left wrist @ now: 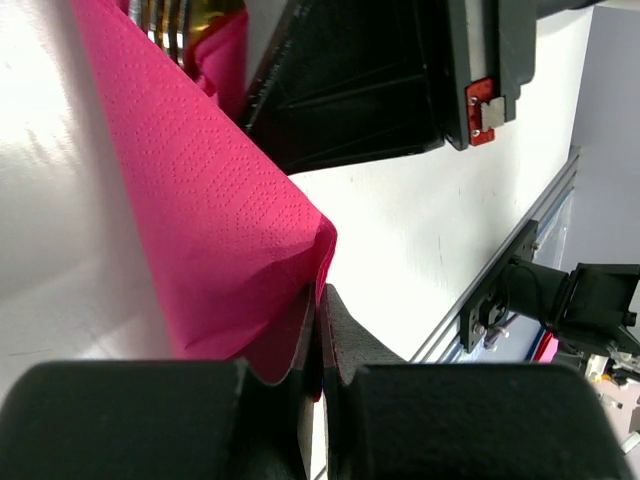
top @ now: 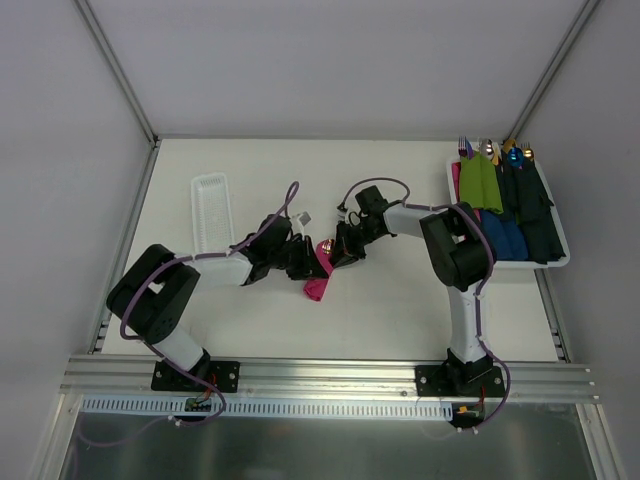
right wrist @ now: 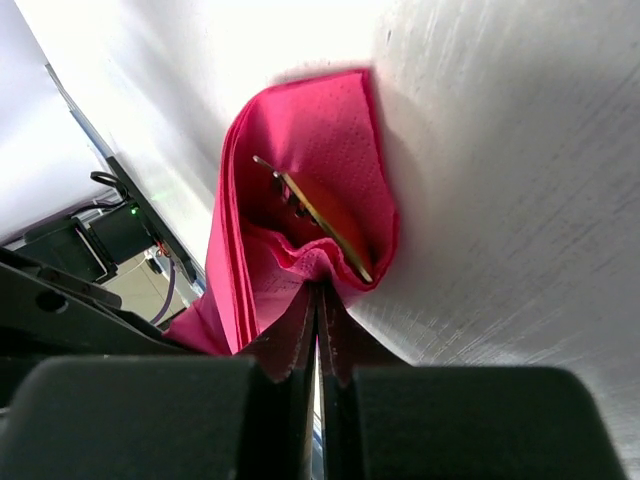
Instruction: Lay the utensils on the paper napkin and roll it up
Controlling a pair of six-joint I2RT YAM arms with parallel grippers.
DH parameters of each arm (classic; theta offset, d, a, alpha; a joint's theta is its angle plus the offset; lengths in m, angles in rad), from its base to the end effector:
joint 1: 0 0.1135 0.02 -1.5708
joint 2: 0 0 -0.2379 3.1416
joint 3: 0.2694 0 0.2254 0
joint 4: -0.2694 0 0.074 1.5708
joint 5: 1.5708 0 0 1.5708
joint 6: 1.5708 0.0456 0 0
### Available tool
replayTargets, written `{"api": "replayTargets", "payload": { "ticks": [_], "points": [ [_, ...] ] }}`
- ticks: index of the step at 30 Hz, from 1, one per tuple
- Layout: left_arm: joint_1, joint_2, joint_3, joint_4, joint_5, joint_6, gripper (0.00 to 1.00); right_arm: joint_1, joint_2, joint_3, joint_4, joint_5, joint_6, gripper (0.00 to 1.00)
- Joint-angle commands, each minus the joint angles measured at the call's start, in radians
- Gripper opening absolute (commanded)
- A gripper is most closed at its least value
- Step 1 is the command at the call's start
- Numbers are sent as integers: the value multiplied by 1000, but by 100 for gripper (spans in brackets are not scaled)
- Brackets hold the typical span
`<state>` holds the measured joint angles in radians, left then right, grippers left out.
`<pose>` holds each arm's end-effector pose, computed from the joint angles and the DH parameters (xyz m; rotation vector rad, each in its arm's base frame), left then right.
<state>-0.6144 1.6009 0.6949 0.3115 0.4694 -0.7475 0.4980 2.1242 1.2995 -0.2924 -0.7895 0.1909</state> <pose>0.2360 -0.1918 0.1531 0.1426 2.3841 -1.2322 0.3211 0.2114 0.1017 -0.6715 2.6364 1.2730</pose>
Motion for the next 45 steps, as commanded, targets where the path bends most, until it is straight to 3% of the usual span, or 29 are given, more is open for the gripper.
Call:
{"api": "replayTargets", "payload": {
  "ticks": [1, 16, 26, 30, 35, 40, 45],
  "points": [
    [-24, 8, 17, 47, 25, -29, 0, 16, 52, -11, -60, 150, -28, 0],
    [-127, 163, 5, 139, -49, -101, 0, 17, 54, -9, -68, 154, -30, 0],
    [-117, 169, -127, 221, -109, -151, 0, 13, 37, -2, -83, 136, -64, 1],
    [-97, 177, -163, 242, -115, -179, 0, 1, 25, 9, -102, 112, -87, 13],
    [-79, 198, -192, 285, -104, -193, 0, -42, -41, 49, -168, 75, -152, 22],
    [-68, 226, -193, 311, -84, -199, 8, -104, -89, 89, -221, 24, -218, 25],
    [-51, 238, -209, 353, -63, -214, 23, -127, -133, 118, -246, 16, -255, 24]
  ]
}}
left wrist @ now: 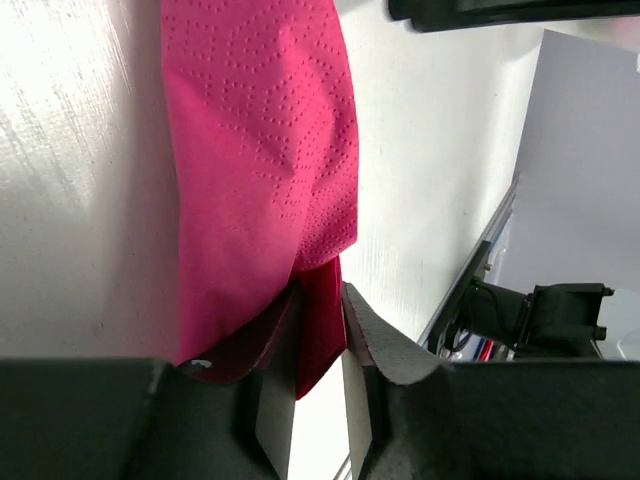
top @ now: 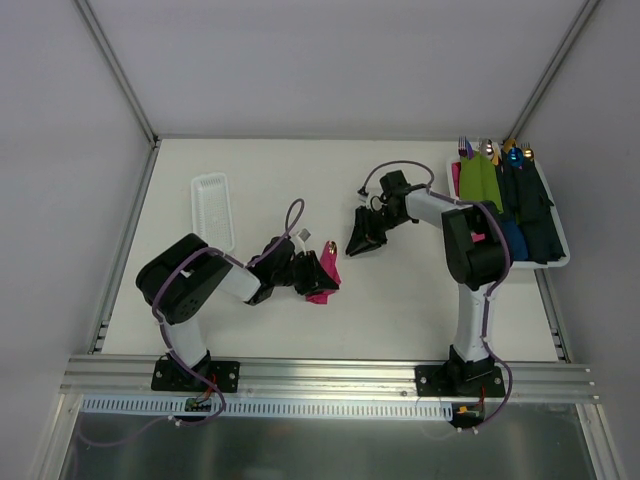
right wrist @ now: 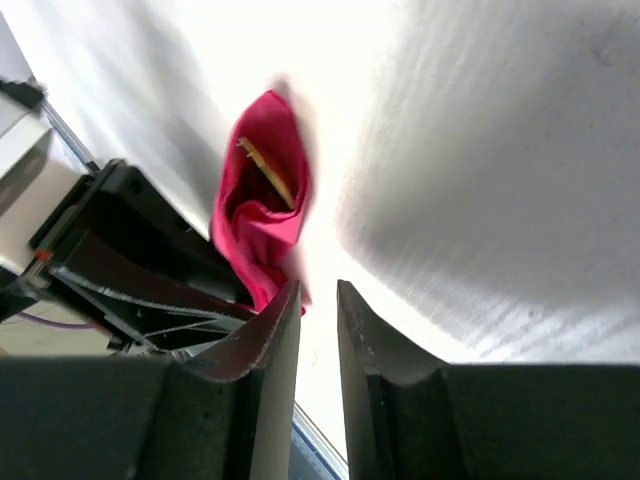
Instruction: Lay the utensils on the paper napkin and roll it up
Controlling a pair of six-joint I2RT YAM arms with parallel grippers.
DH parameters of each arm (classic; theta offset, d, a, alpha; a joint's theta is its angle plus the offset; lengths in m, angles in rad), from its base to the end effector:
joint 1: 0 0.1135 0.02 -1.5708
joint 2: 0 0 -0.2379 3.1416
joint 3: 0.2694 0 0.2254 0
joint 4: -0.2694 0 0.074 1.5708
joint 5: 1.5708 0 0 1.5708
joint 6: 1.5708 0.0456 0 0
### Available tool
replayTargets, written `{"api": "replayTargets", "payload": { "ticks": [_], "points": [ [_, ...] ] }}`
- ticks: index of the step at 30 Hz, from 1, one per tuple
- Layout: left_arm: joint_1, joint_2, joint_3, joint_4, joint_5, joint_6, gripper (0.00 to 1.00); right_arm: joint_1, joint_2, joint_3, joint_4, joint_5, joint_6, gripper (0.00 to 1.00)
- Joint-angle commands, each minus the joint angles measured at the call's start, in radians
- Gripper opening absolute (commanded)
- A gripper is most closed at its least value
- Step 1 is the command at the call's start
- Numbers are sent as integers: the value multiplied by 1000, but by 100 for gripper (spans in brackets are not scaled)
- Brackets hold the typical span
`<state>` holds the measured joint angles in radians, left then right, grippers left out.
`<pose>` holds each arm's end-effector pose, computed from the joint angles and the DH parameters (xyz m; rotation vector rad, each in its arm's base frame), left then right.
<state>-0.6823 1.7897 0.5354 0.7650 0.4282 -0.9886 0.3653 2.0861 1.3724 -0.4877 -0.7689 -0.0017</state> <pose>0.2195 -0.2028 0.1036 -0.0550 2.3580 -1.3826 0.3430 0.1651 0.1241 -0.6914 2.6101 1.1623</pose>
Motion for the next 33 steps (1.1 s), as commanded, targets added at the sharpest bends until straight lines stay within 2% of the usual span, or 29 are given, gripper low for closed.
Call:
{"api": "replayTargets", "payload": {
  "ticks": [1, 7, 14, 25, 33],
  "points": [
    [17, 48, -49, -99, -19, 28, 24, 4, -101, 48, -51, -22, -63, 24],
    [24, 40, -49, -102, -11, 44, 33, 38, -138, 42, 31, -104, -3, 24],
    [26, 40, -51, -95, 3, 57, 37, 113, -87, 36, 104, -142, 83, 24],
    [26, -3, -60, -67, 18, 88, 46, 182, 61, 56, 83, -55, 74, 20],
    [26, -107, -81, -50, 12, 110, 53, 201, 75, 54, 3, 43, -23, 17]
  ]
}}
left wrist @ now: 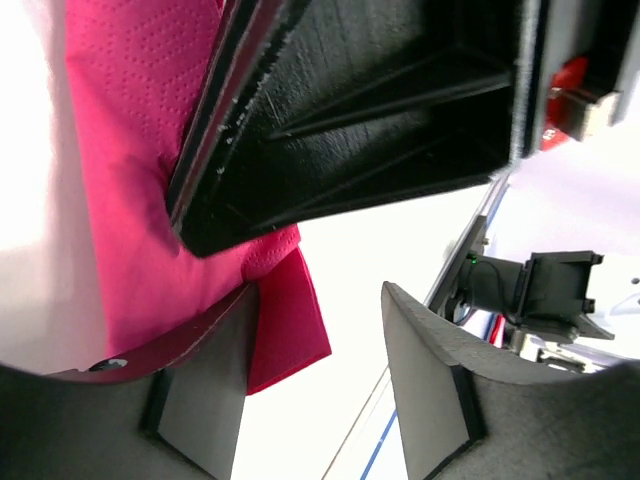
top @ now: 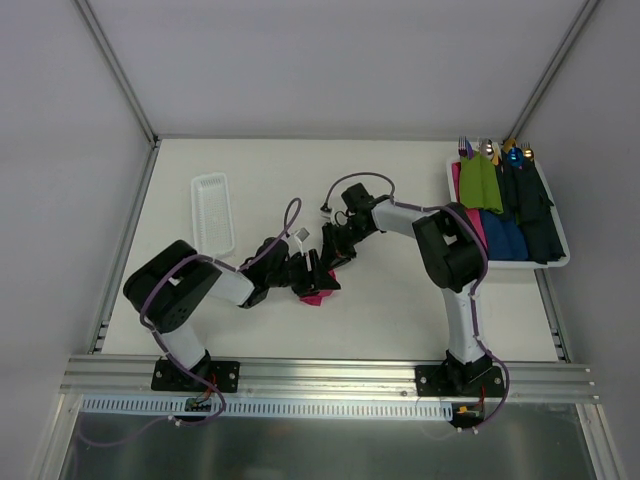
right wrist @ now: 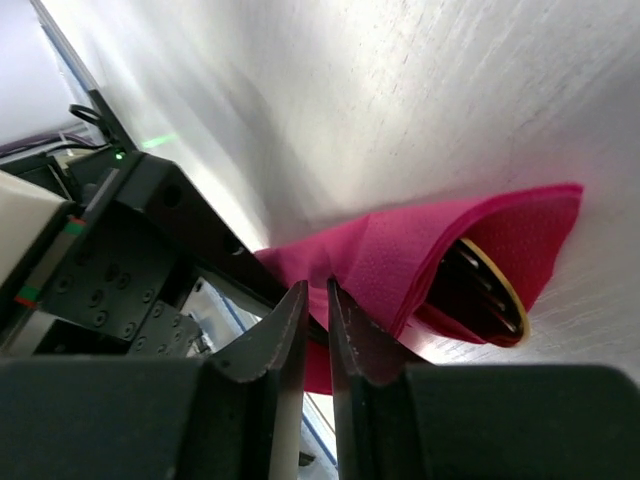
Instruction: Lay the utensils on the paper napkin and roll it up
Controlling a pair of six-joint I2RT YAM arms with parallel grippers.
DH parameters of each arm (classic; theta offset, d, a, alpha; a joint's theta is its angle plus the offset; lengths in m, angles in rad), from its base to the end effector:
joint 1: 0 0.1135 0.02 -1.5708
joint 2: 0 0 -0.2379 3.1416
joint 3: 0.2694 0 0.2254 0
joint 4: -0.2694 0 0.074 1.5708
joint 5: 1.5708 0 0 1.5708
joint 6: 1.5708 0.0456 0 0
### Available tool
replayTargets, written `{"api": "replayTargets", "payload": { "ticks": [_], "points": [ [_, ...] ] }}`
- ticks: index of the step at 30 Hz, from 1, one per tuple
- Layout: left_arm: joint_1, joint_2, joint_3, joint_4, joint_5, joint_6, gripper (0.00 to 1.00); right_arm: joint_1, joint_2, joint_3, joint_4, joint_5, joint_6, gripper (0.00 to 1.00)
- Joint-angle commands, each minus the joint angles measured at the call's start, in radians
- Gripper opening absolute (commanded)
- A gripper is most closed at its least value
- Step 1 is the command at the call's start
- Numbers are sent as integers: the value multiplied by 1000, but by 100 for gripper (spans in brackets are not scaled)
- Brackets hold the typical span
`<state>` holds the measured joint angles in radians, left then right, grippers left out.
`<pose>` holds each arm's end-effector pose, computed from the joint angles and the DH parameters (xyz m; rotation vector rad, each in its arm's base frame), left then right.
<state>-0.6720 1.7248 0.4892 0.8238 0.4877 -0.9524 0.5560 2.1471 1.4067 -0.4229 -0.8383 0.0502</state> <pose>0.2131 -0.1969 0.1174 0.0483 2.2761 -1.4519 0.3150 0.2356 0.1148 -0.9203 2.5632 1.3205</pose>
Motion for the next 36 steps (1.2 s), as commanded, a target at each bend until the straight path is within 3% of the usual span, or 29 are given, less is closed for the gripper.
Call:
{"api": "replayTargets", "payload": {
  "ticks": [1, 9, 15, 17, 27, 36],
  "points": [
    [15, -63, -35, -114, -51, 82, 54, 12, 17, 21, -65, 120, -84, 17],
    [15, -336, 32, -274, -80, 176, 55, 27, 39, 35, -99, 166, -113, 15],
    [31, -468, 91, -511, -181, 227, 49, 33, 53, 55, -125, 183, -130, 14],
    [31, -467, 120, -618, -213, 251, 43, 33, 60, 63, -129, 186, -133, 14],
    [0, -292, 176, -658, -144, 331, 18, 33, 86, 83, -158, 192, -138, 13],
    [-69, -238, 137, -658, -95, 348, 16, 33, 96, 97, -180, 202, -148, 12]
  ]
}}
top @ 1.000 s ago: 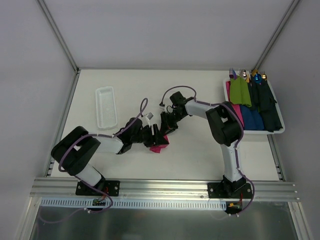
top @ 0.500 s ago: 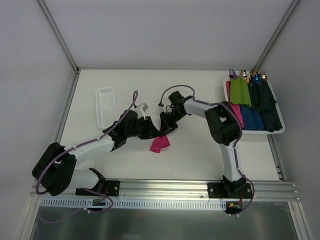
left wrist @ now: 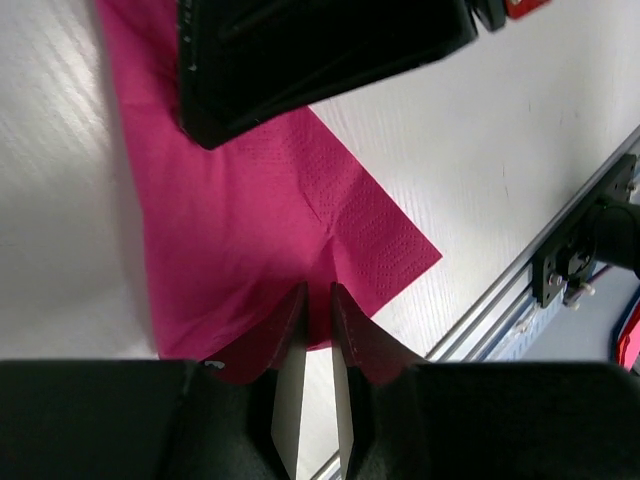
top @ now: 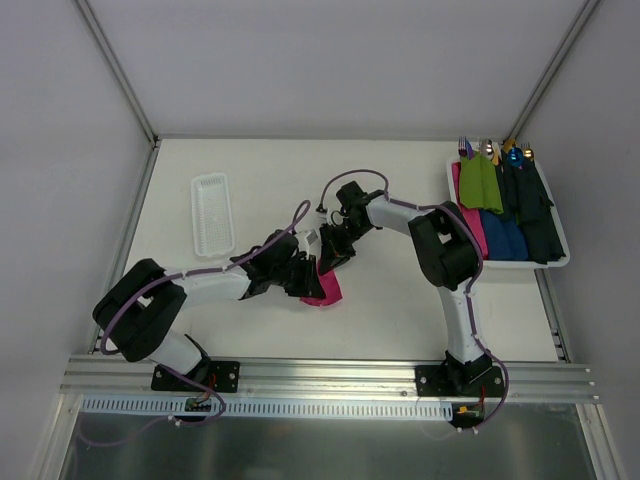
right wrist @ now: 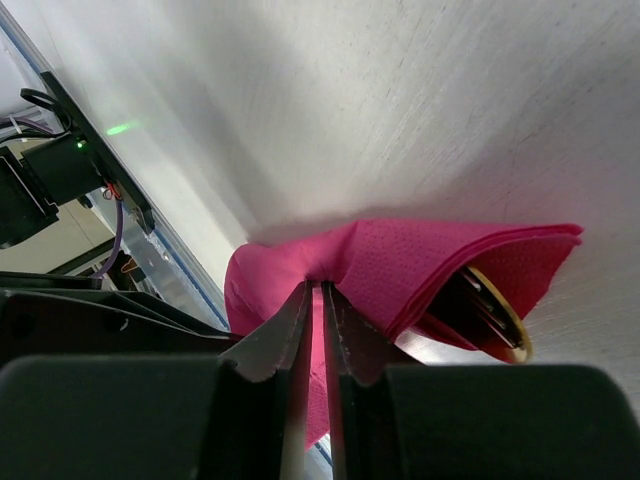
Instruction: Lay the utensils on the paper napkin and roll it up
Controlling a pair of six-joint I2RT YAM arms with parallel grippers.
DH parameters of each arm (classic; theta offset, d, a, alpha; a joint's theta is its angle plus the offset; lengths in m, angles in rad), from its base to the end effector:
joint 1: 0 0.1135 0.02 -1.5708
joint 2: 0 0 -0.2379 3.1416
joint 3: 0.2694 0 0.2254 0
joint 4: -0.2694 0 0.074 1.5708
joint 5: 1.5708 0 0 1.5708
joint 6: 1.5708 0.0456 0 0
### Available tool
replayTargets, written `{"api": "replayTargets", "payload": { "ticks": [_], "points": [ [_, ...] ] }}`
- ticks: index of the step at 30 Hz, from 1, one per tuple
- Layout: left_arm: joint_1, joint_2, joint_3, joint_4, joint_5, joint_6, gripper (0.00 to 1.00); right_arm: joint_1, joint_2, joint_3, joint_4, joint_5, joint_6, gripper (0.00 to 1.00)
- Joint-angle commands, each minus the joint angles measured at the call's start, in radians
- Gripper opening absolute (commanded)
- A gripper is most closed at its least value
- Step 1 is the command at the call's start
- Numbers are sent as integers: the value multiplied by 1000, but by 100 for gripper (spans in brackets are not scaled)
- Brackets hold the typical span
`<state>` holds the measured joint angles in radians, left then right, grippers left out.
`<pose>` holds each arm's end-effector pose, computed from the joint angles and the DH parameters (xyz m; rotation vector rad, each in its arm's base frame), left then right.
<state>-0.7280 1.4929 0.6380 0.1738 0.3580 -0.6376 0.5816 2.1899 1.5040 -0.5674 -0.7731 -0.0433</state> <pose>0.1984 -0.1982 0.1526 0.3215 2.4354 -1.0798 0.3146 0.2450 0.1147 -1.0338 2.6070 1.2172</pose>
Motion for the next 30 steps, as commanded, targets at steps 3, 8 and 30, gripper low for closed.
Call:
{"api": "replayTargets", "payload": {
  "ticks": [3, 8, 30],
  "points": [
    [-14, -34, -47, -23, 30, 36, 18, 7, 56, -1, -37, 136, -58, 12],
    [-14, -83, -70, -60, 22, 50, 28, 7, 59, 4, -38, 135, -59, 12],
    [73, -71, -9, 157, 86, -45, 24, 9, 68, 21, -46, 135, -86, 10]
  ]
}}
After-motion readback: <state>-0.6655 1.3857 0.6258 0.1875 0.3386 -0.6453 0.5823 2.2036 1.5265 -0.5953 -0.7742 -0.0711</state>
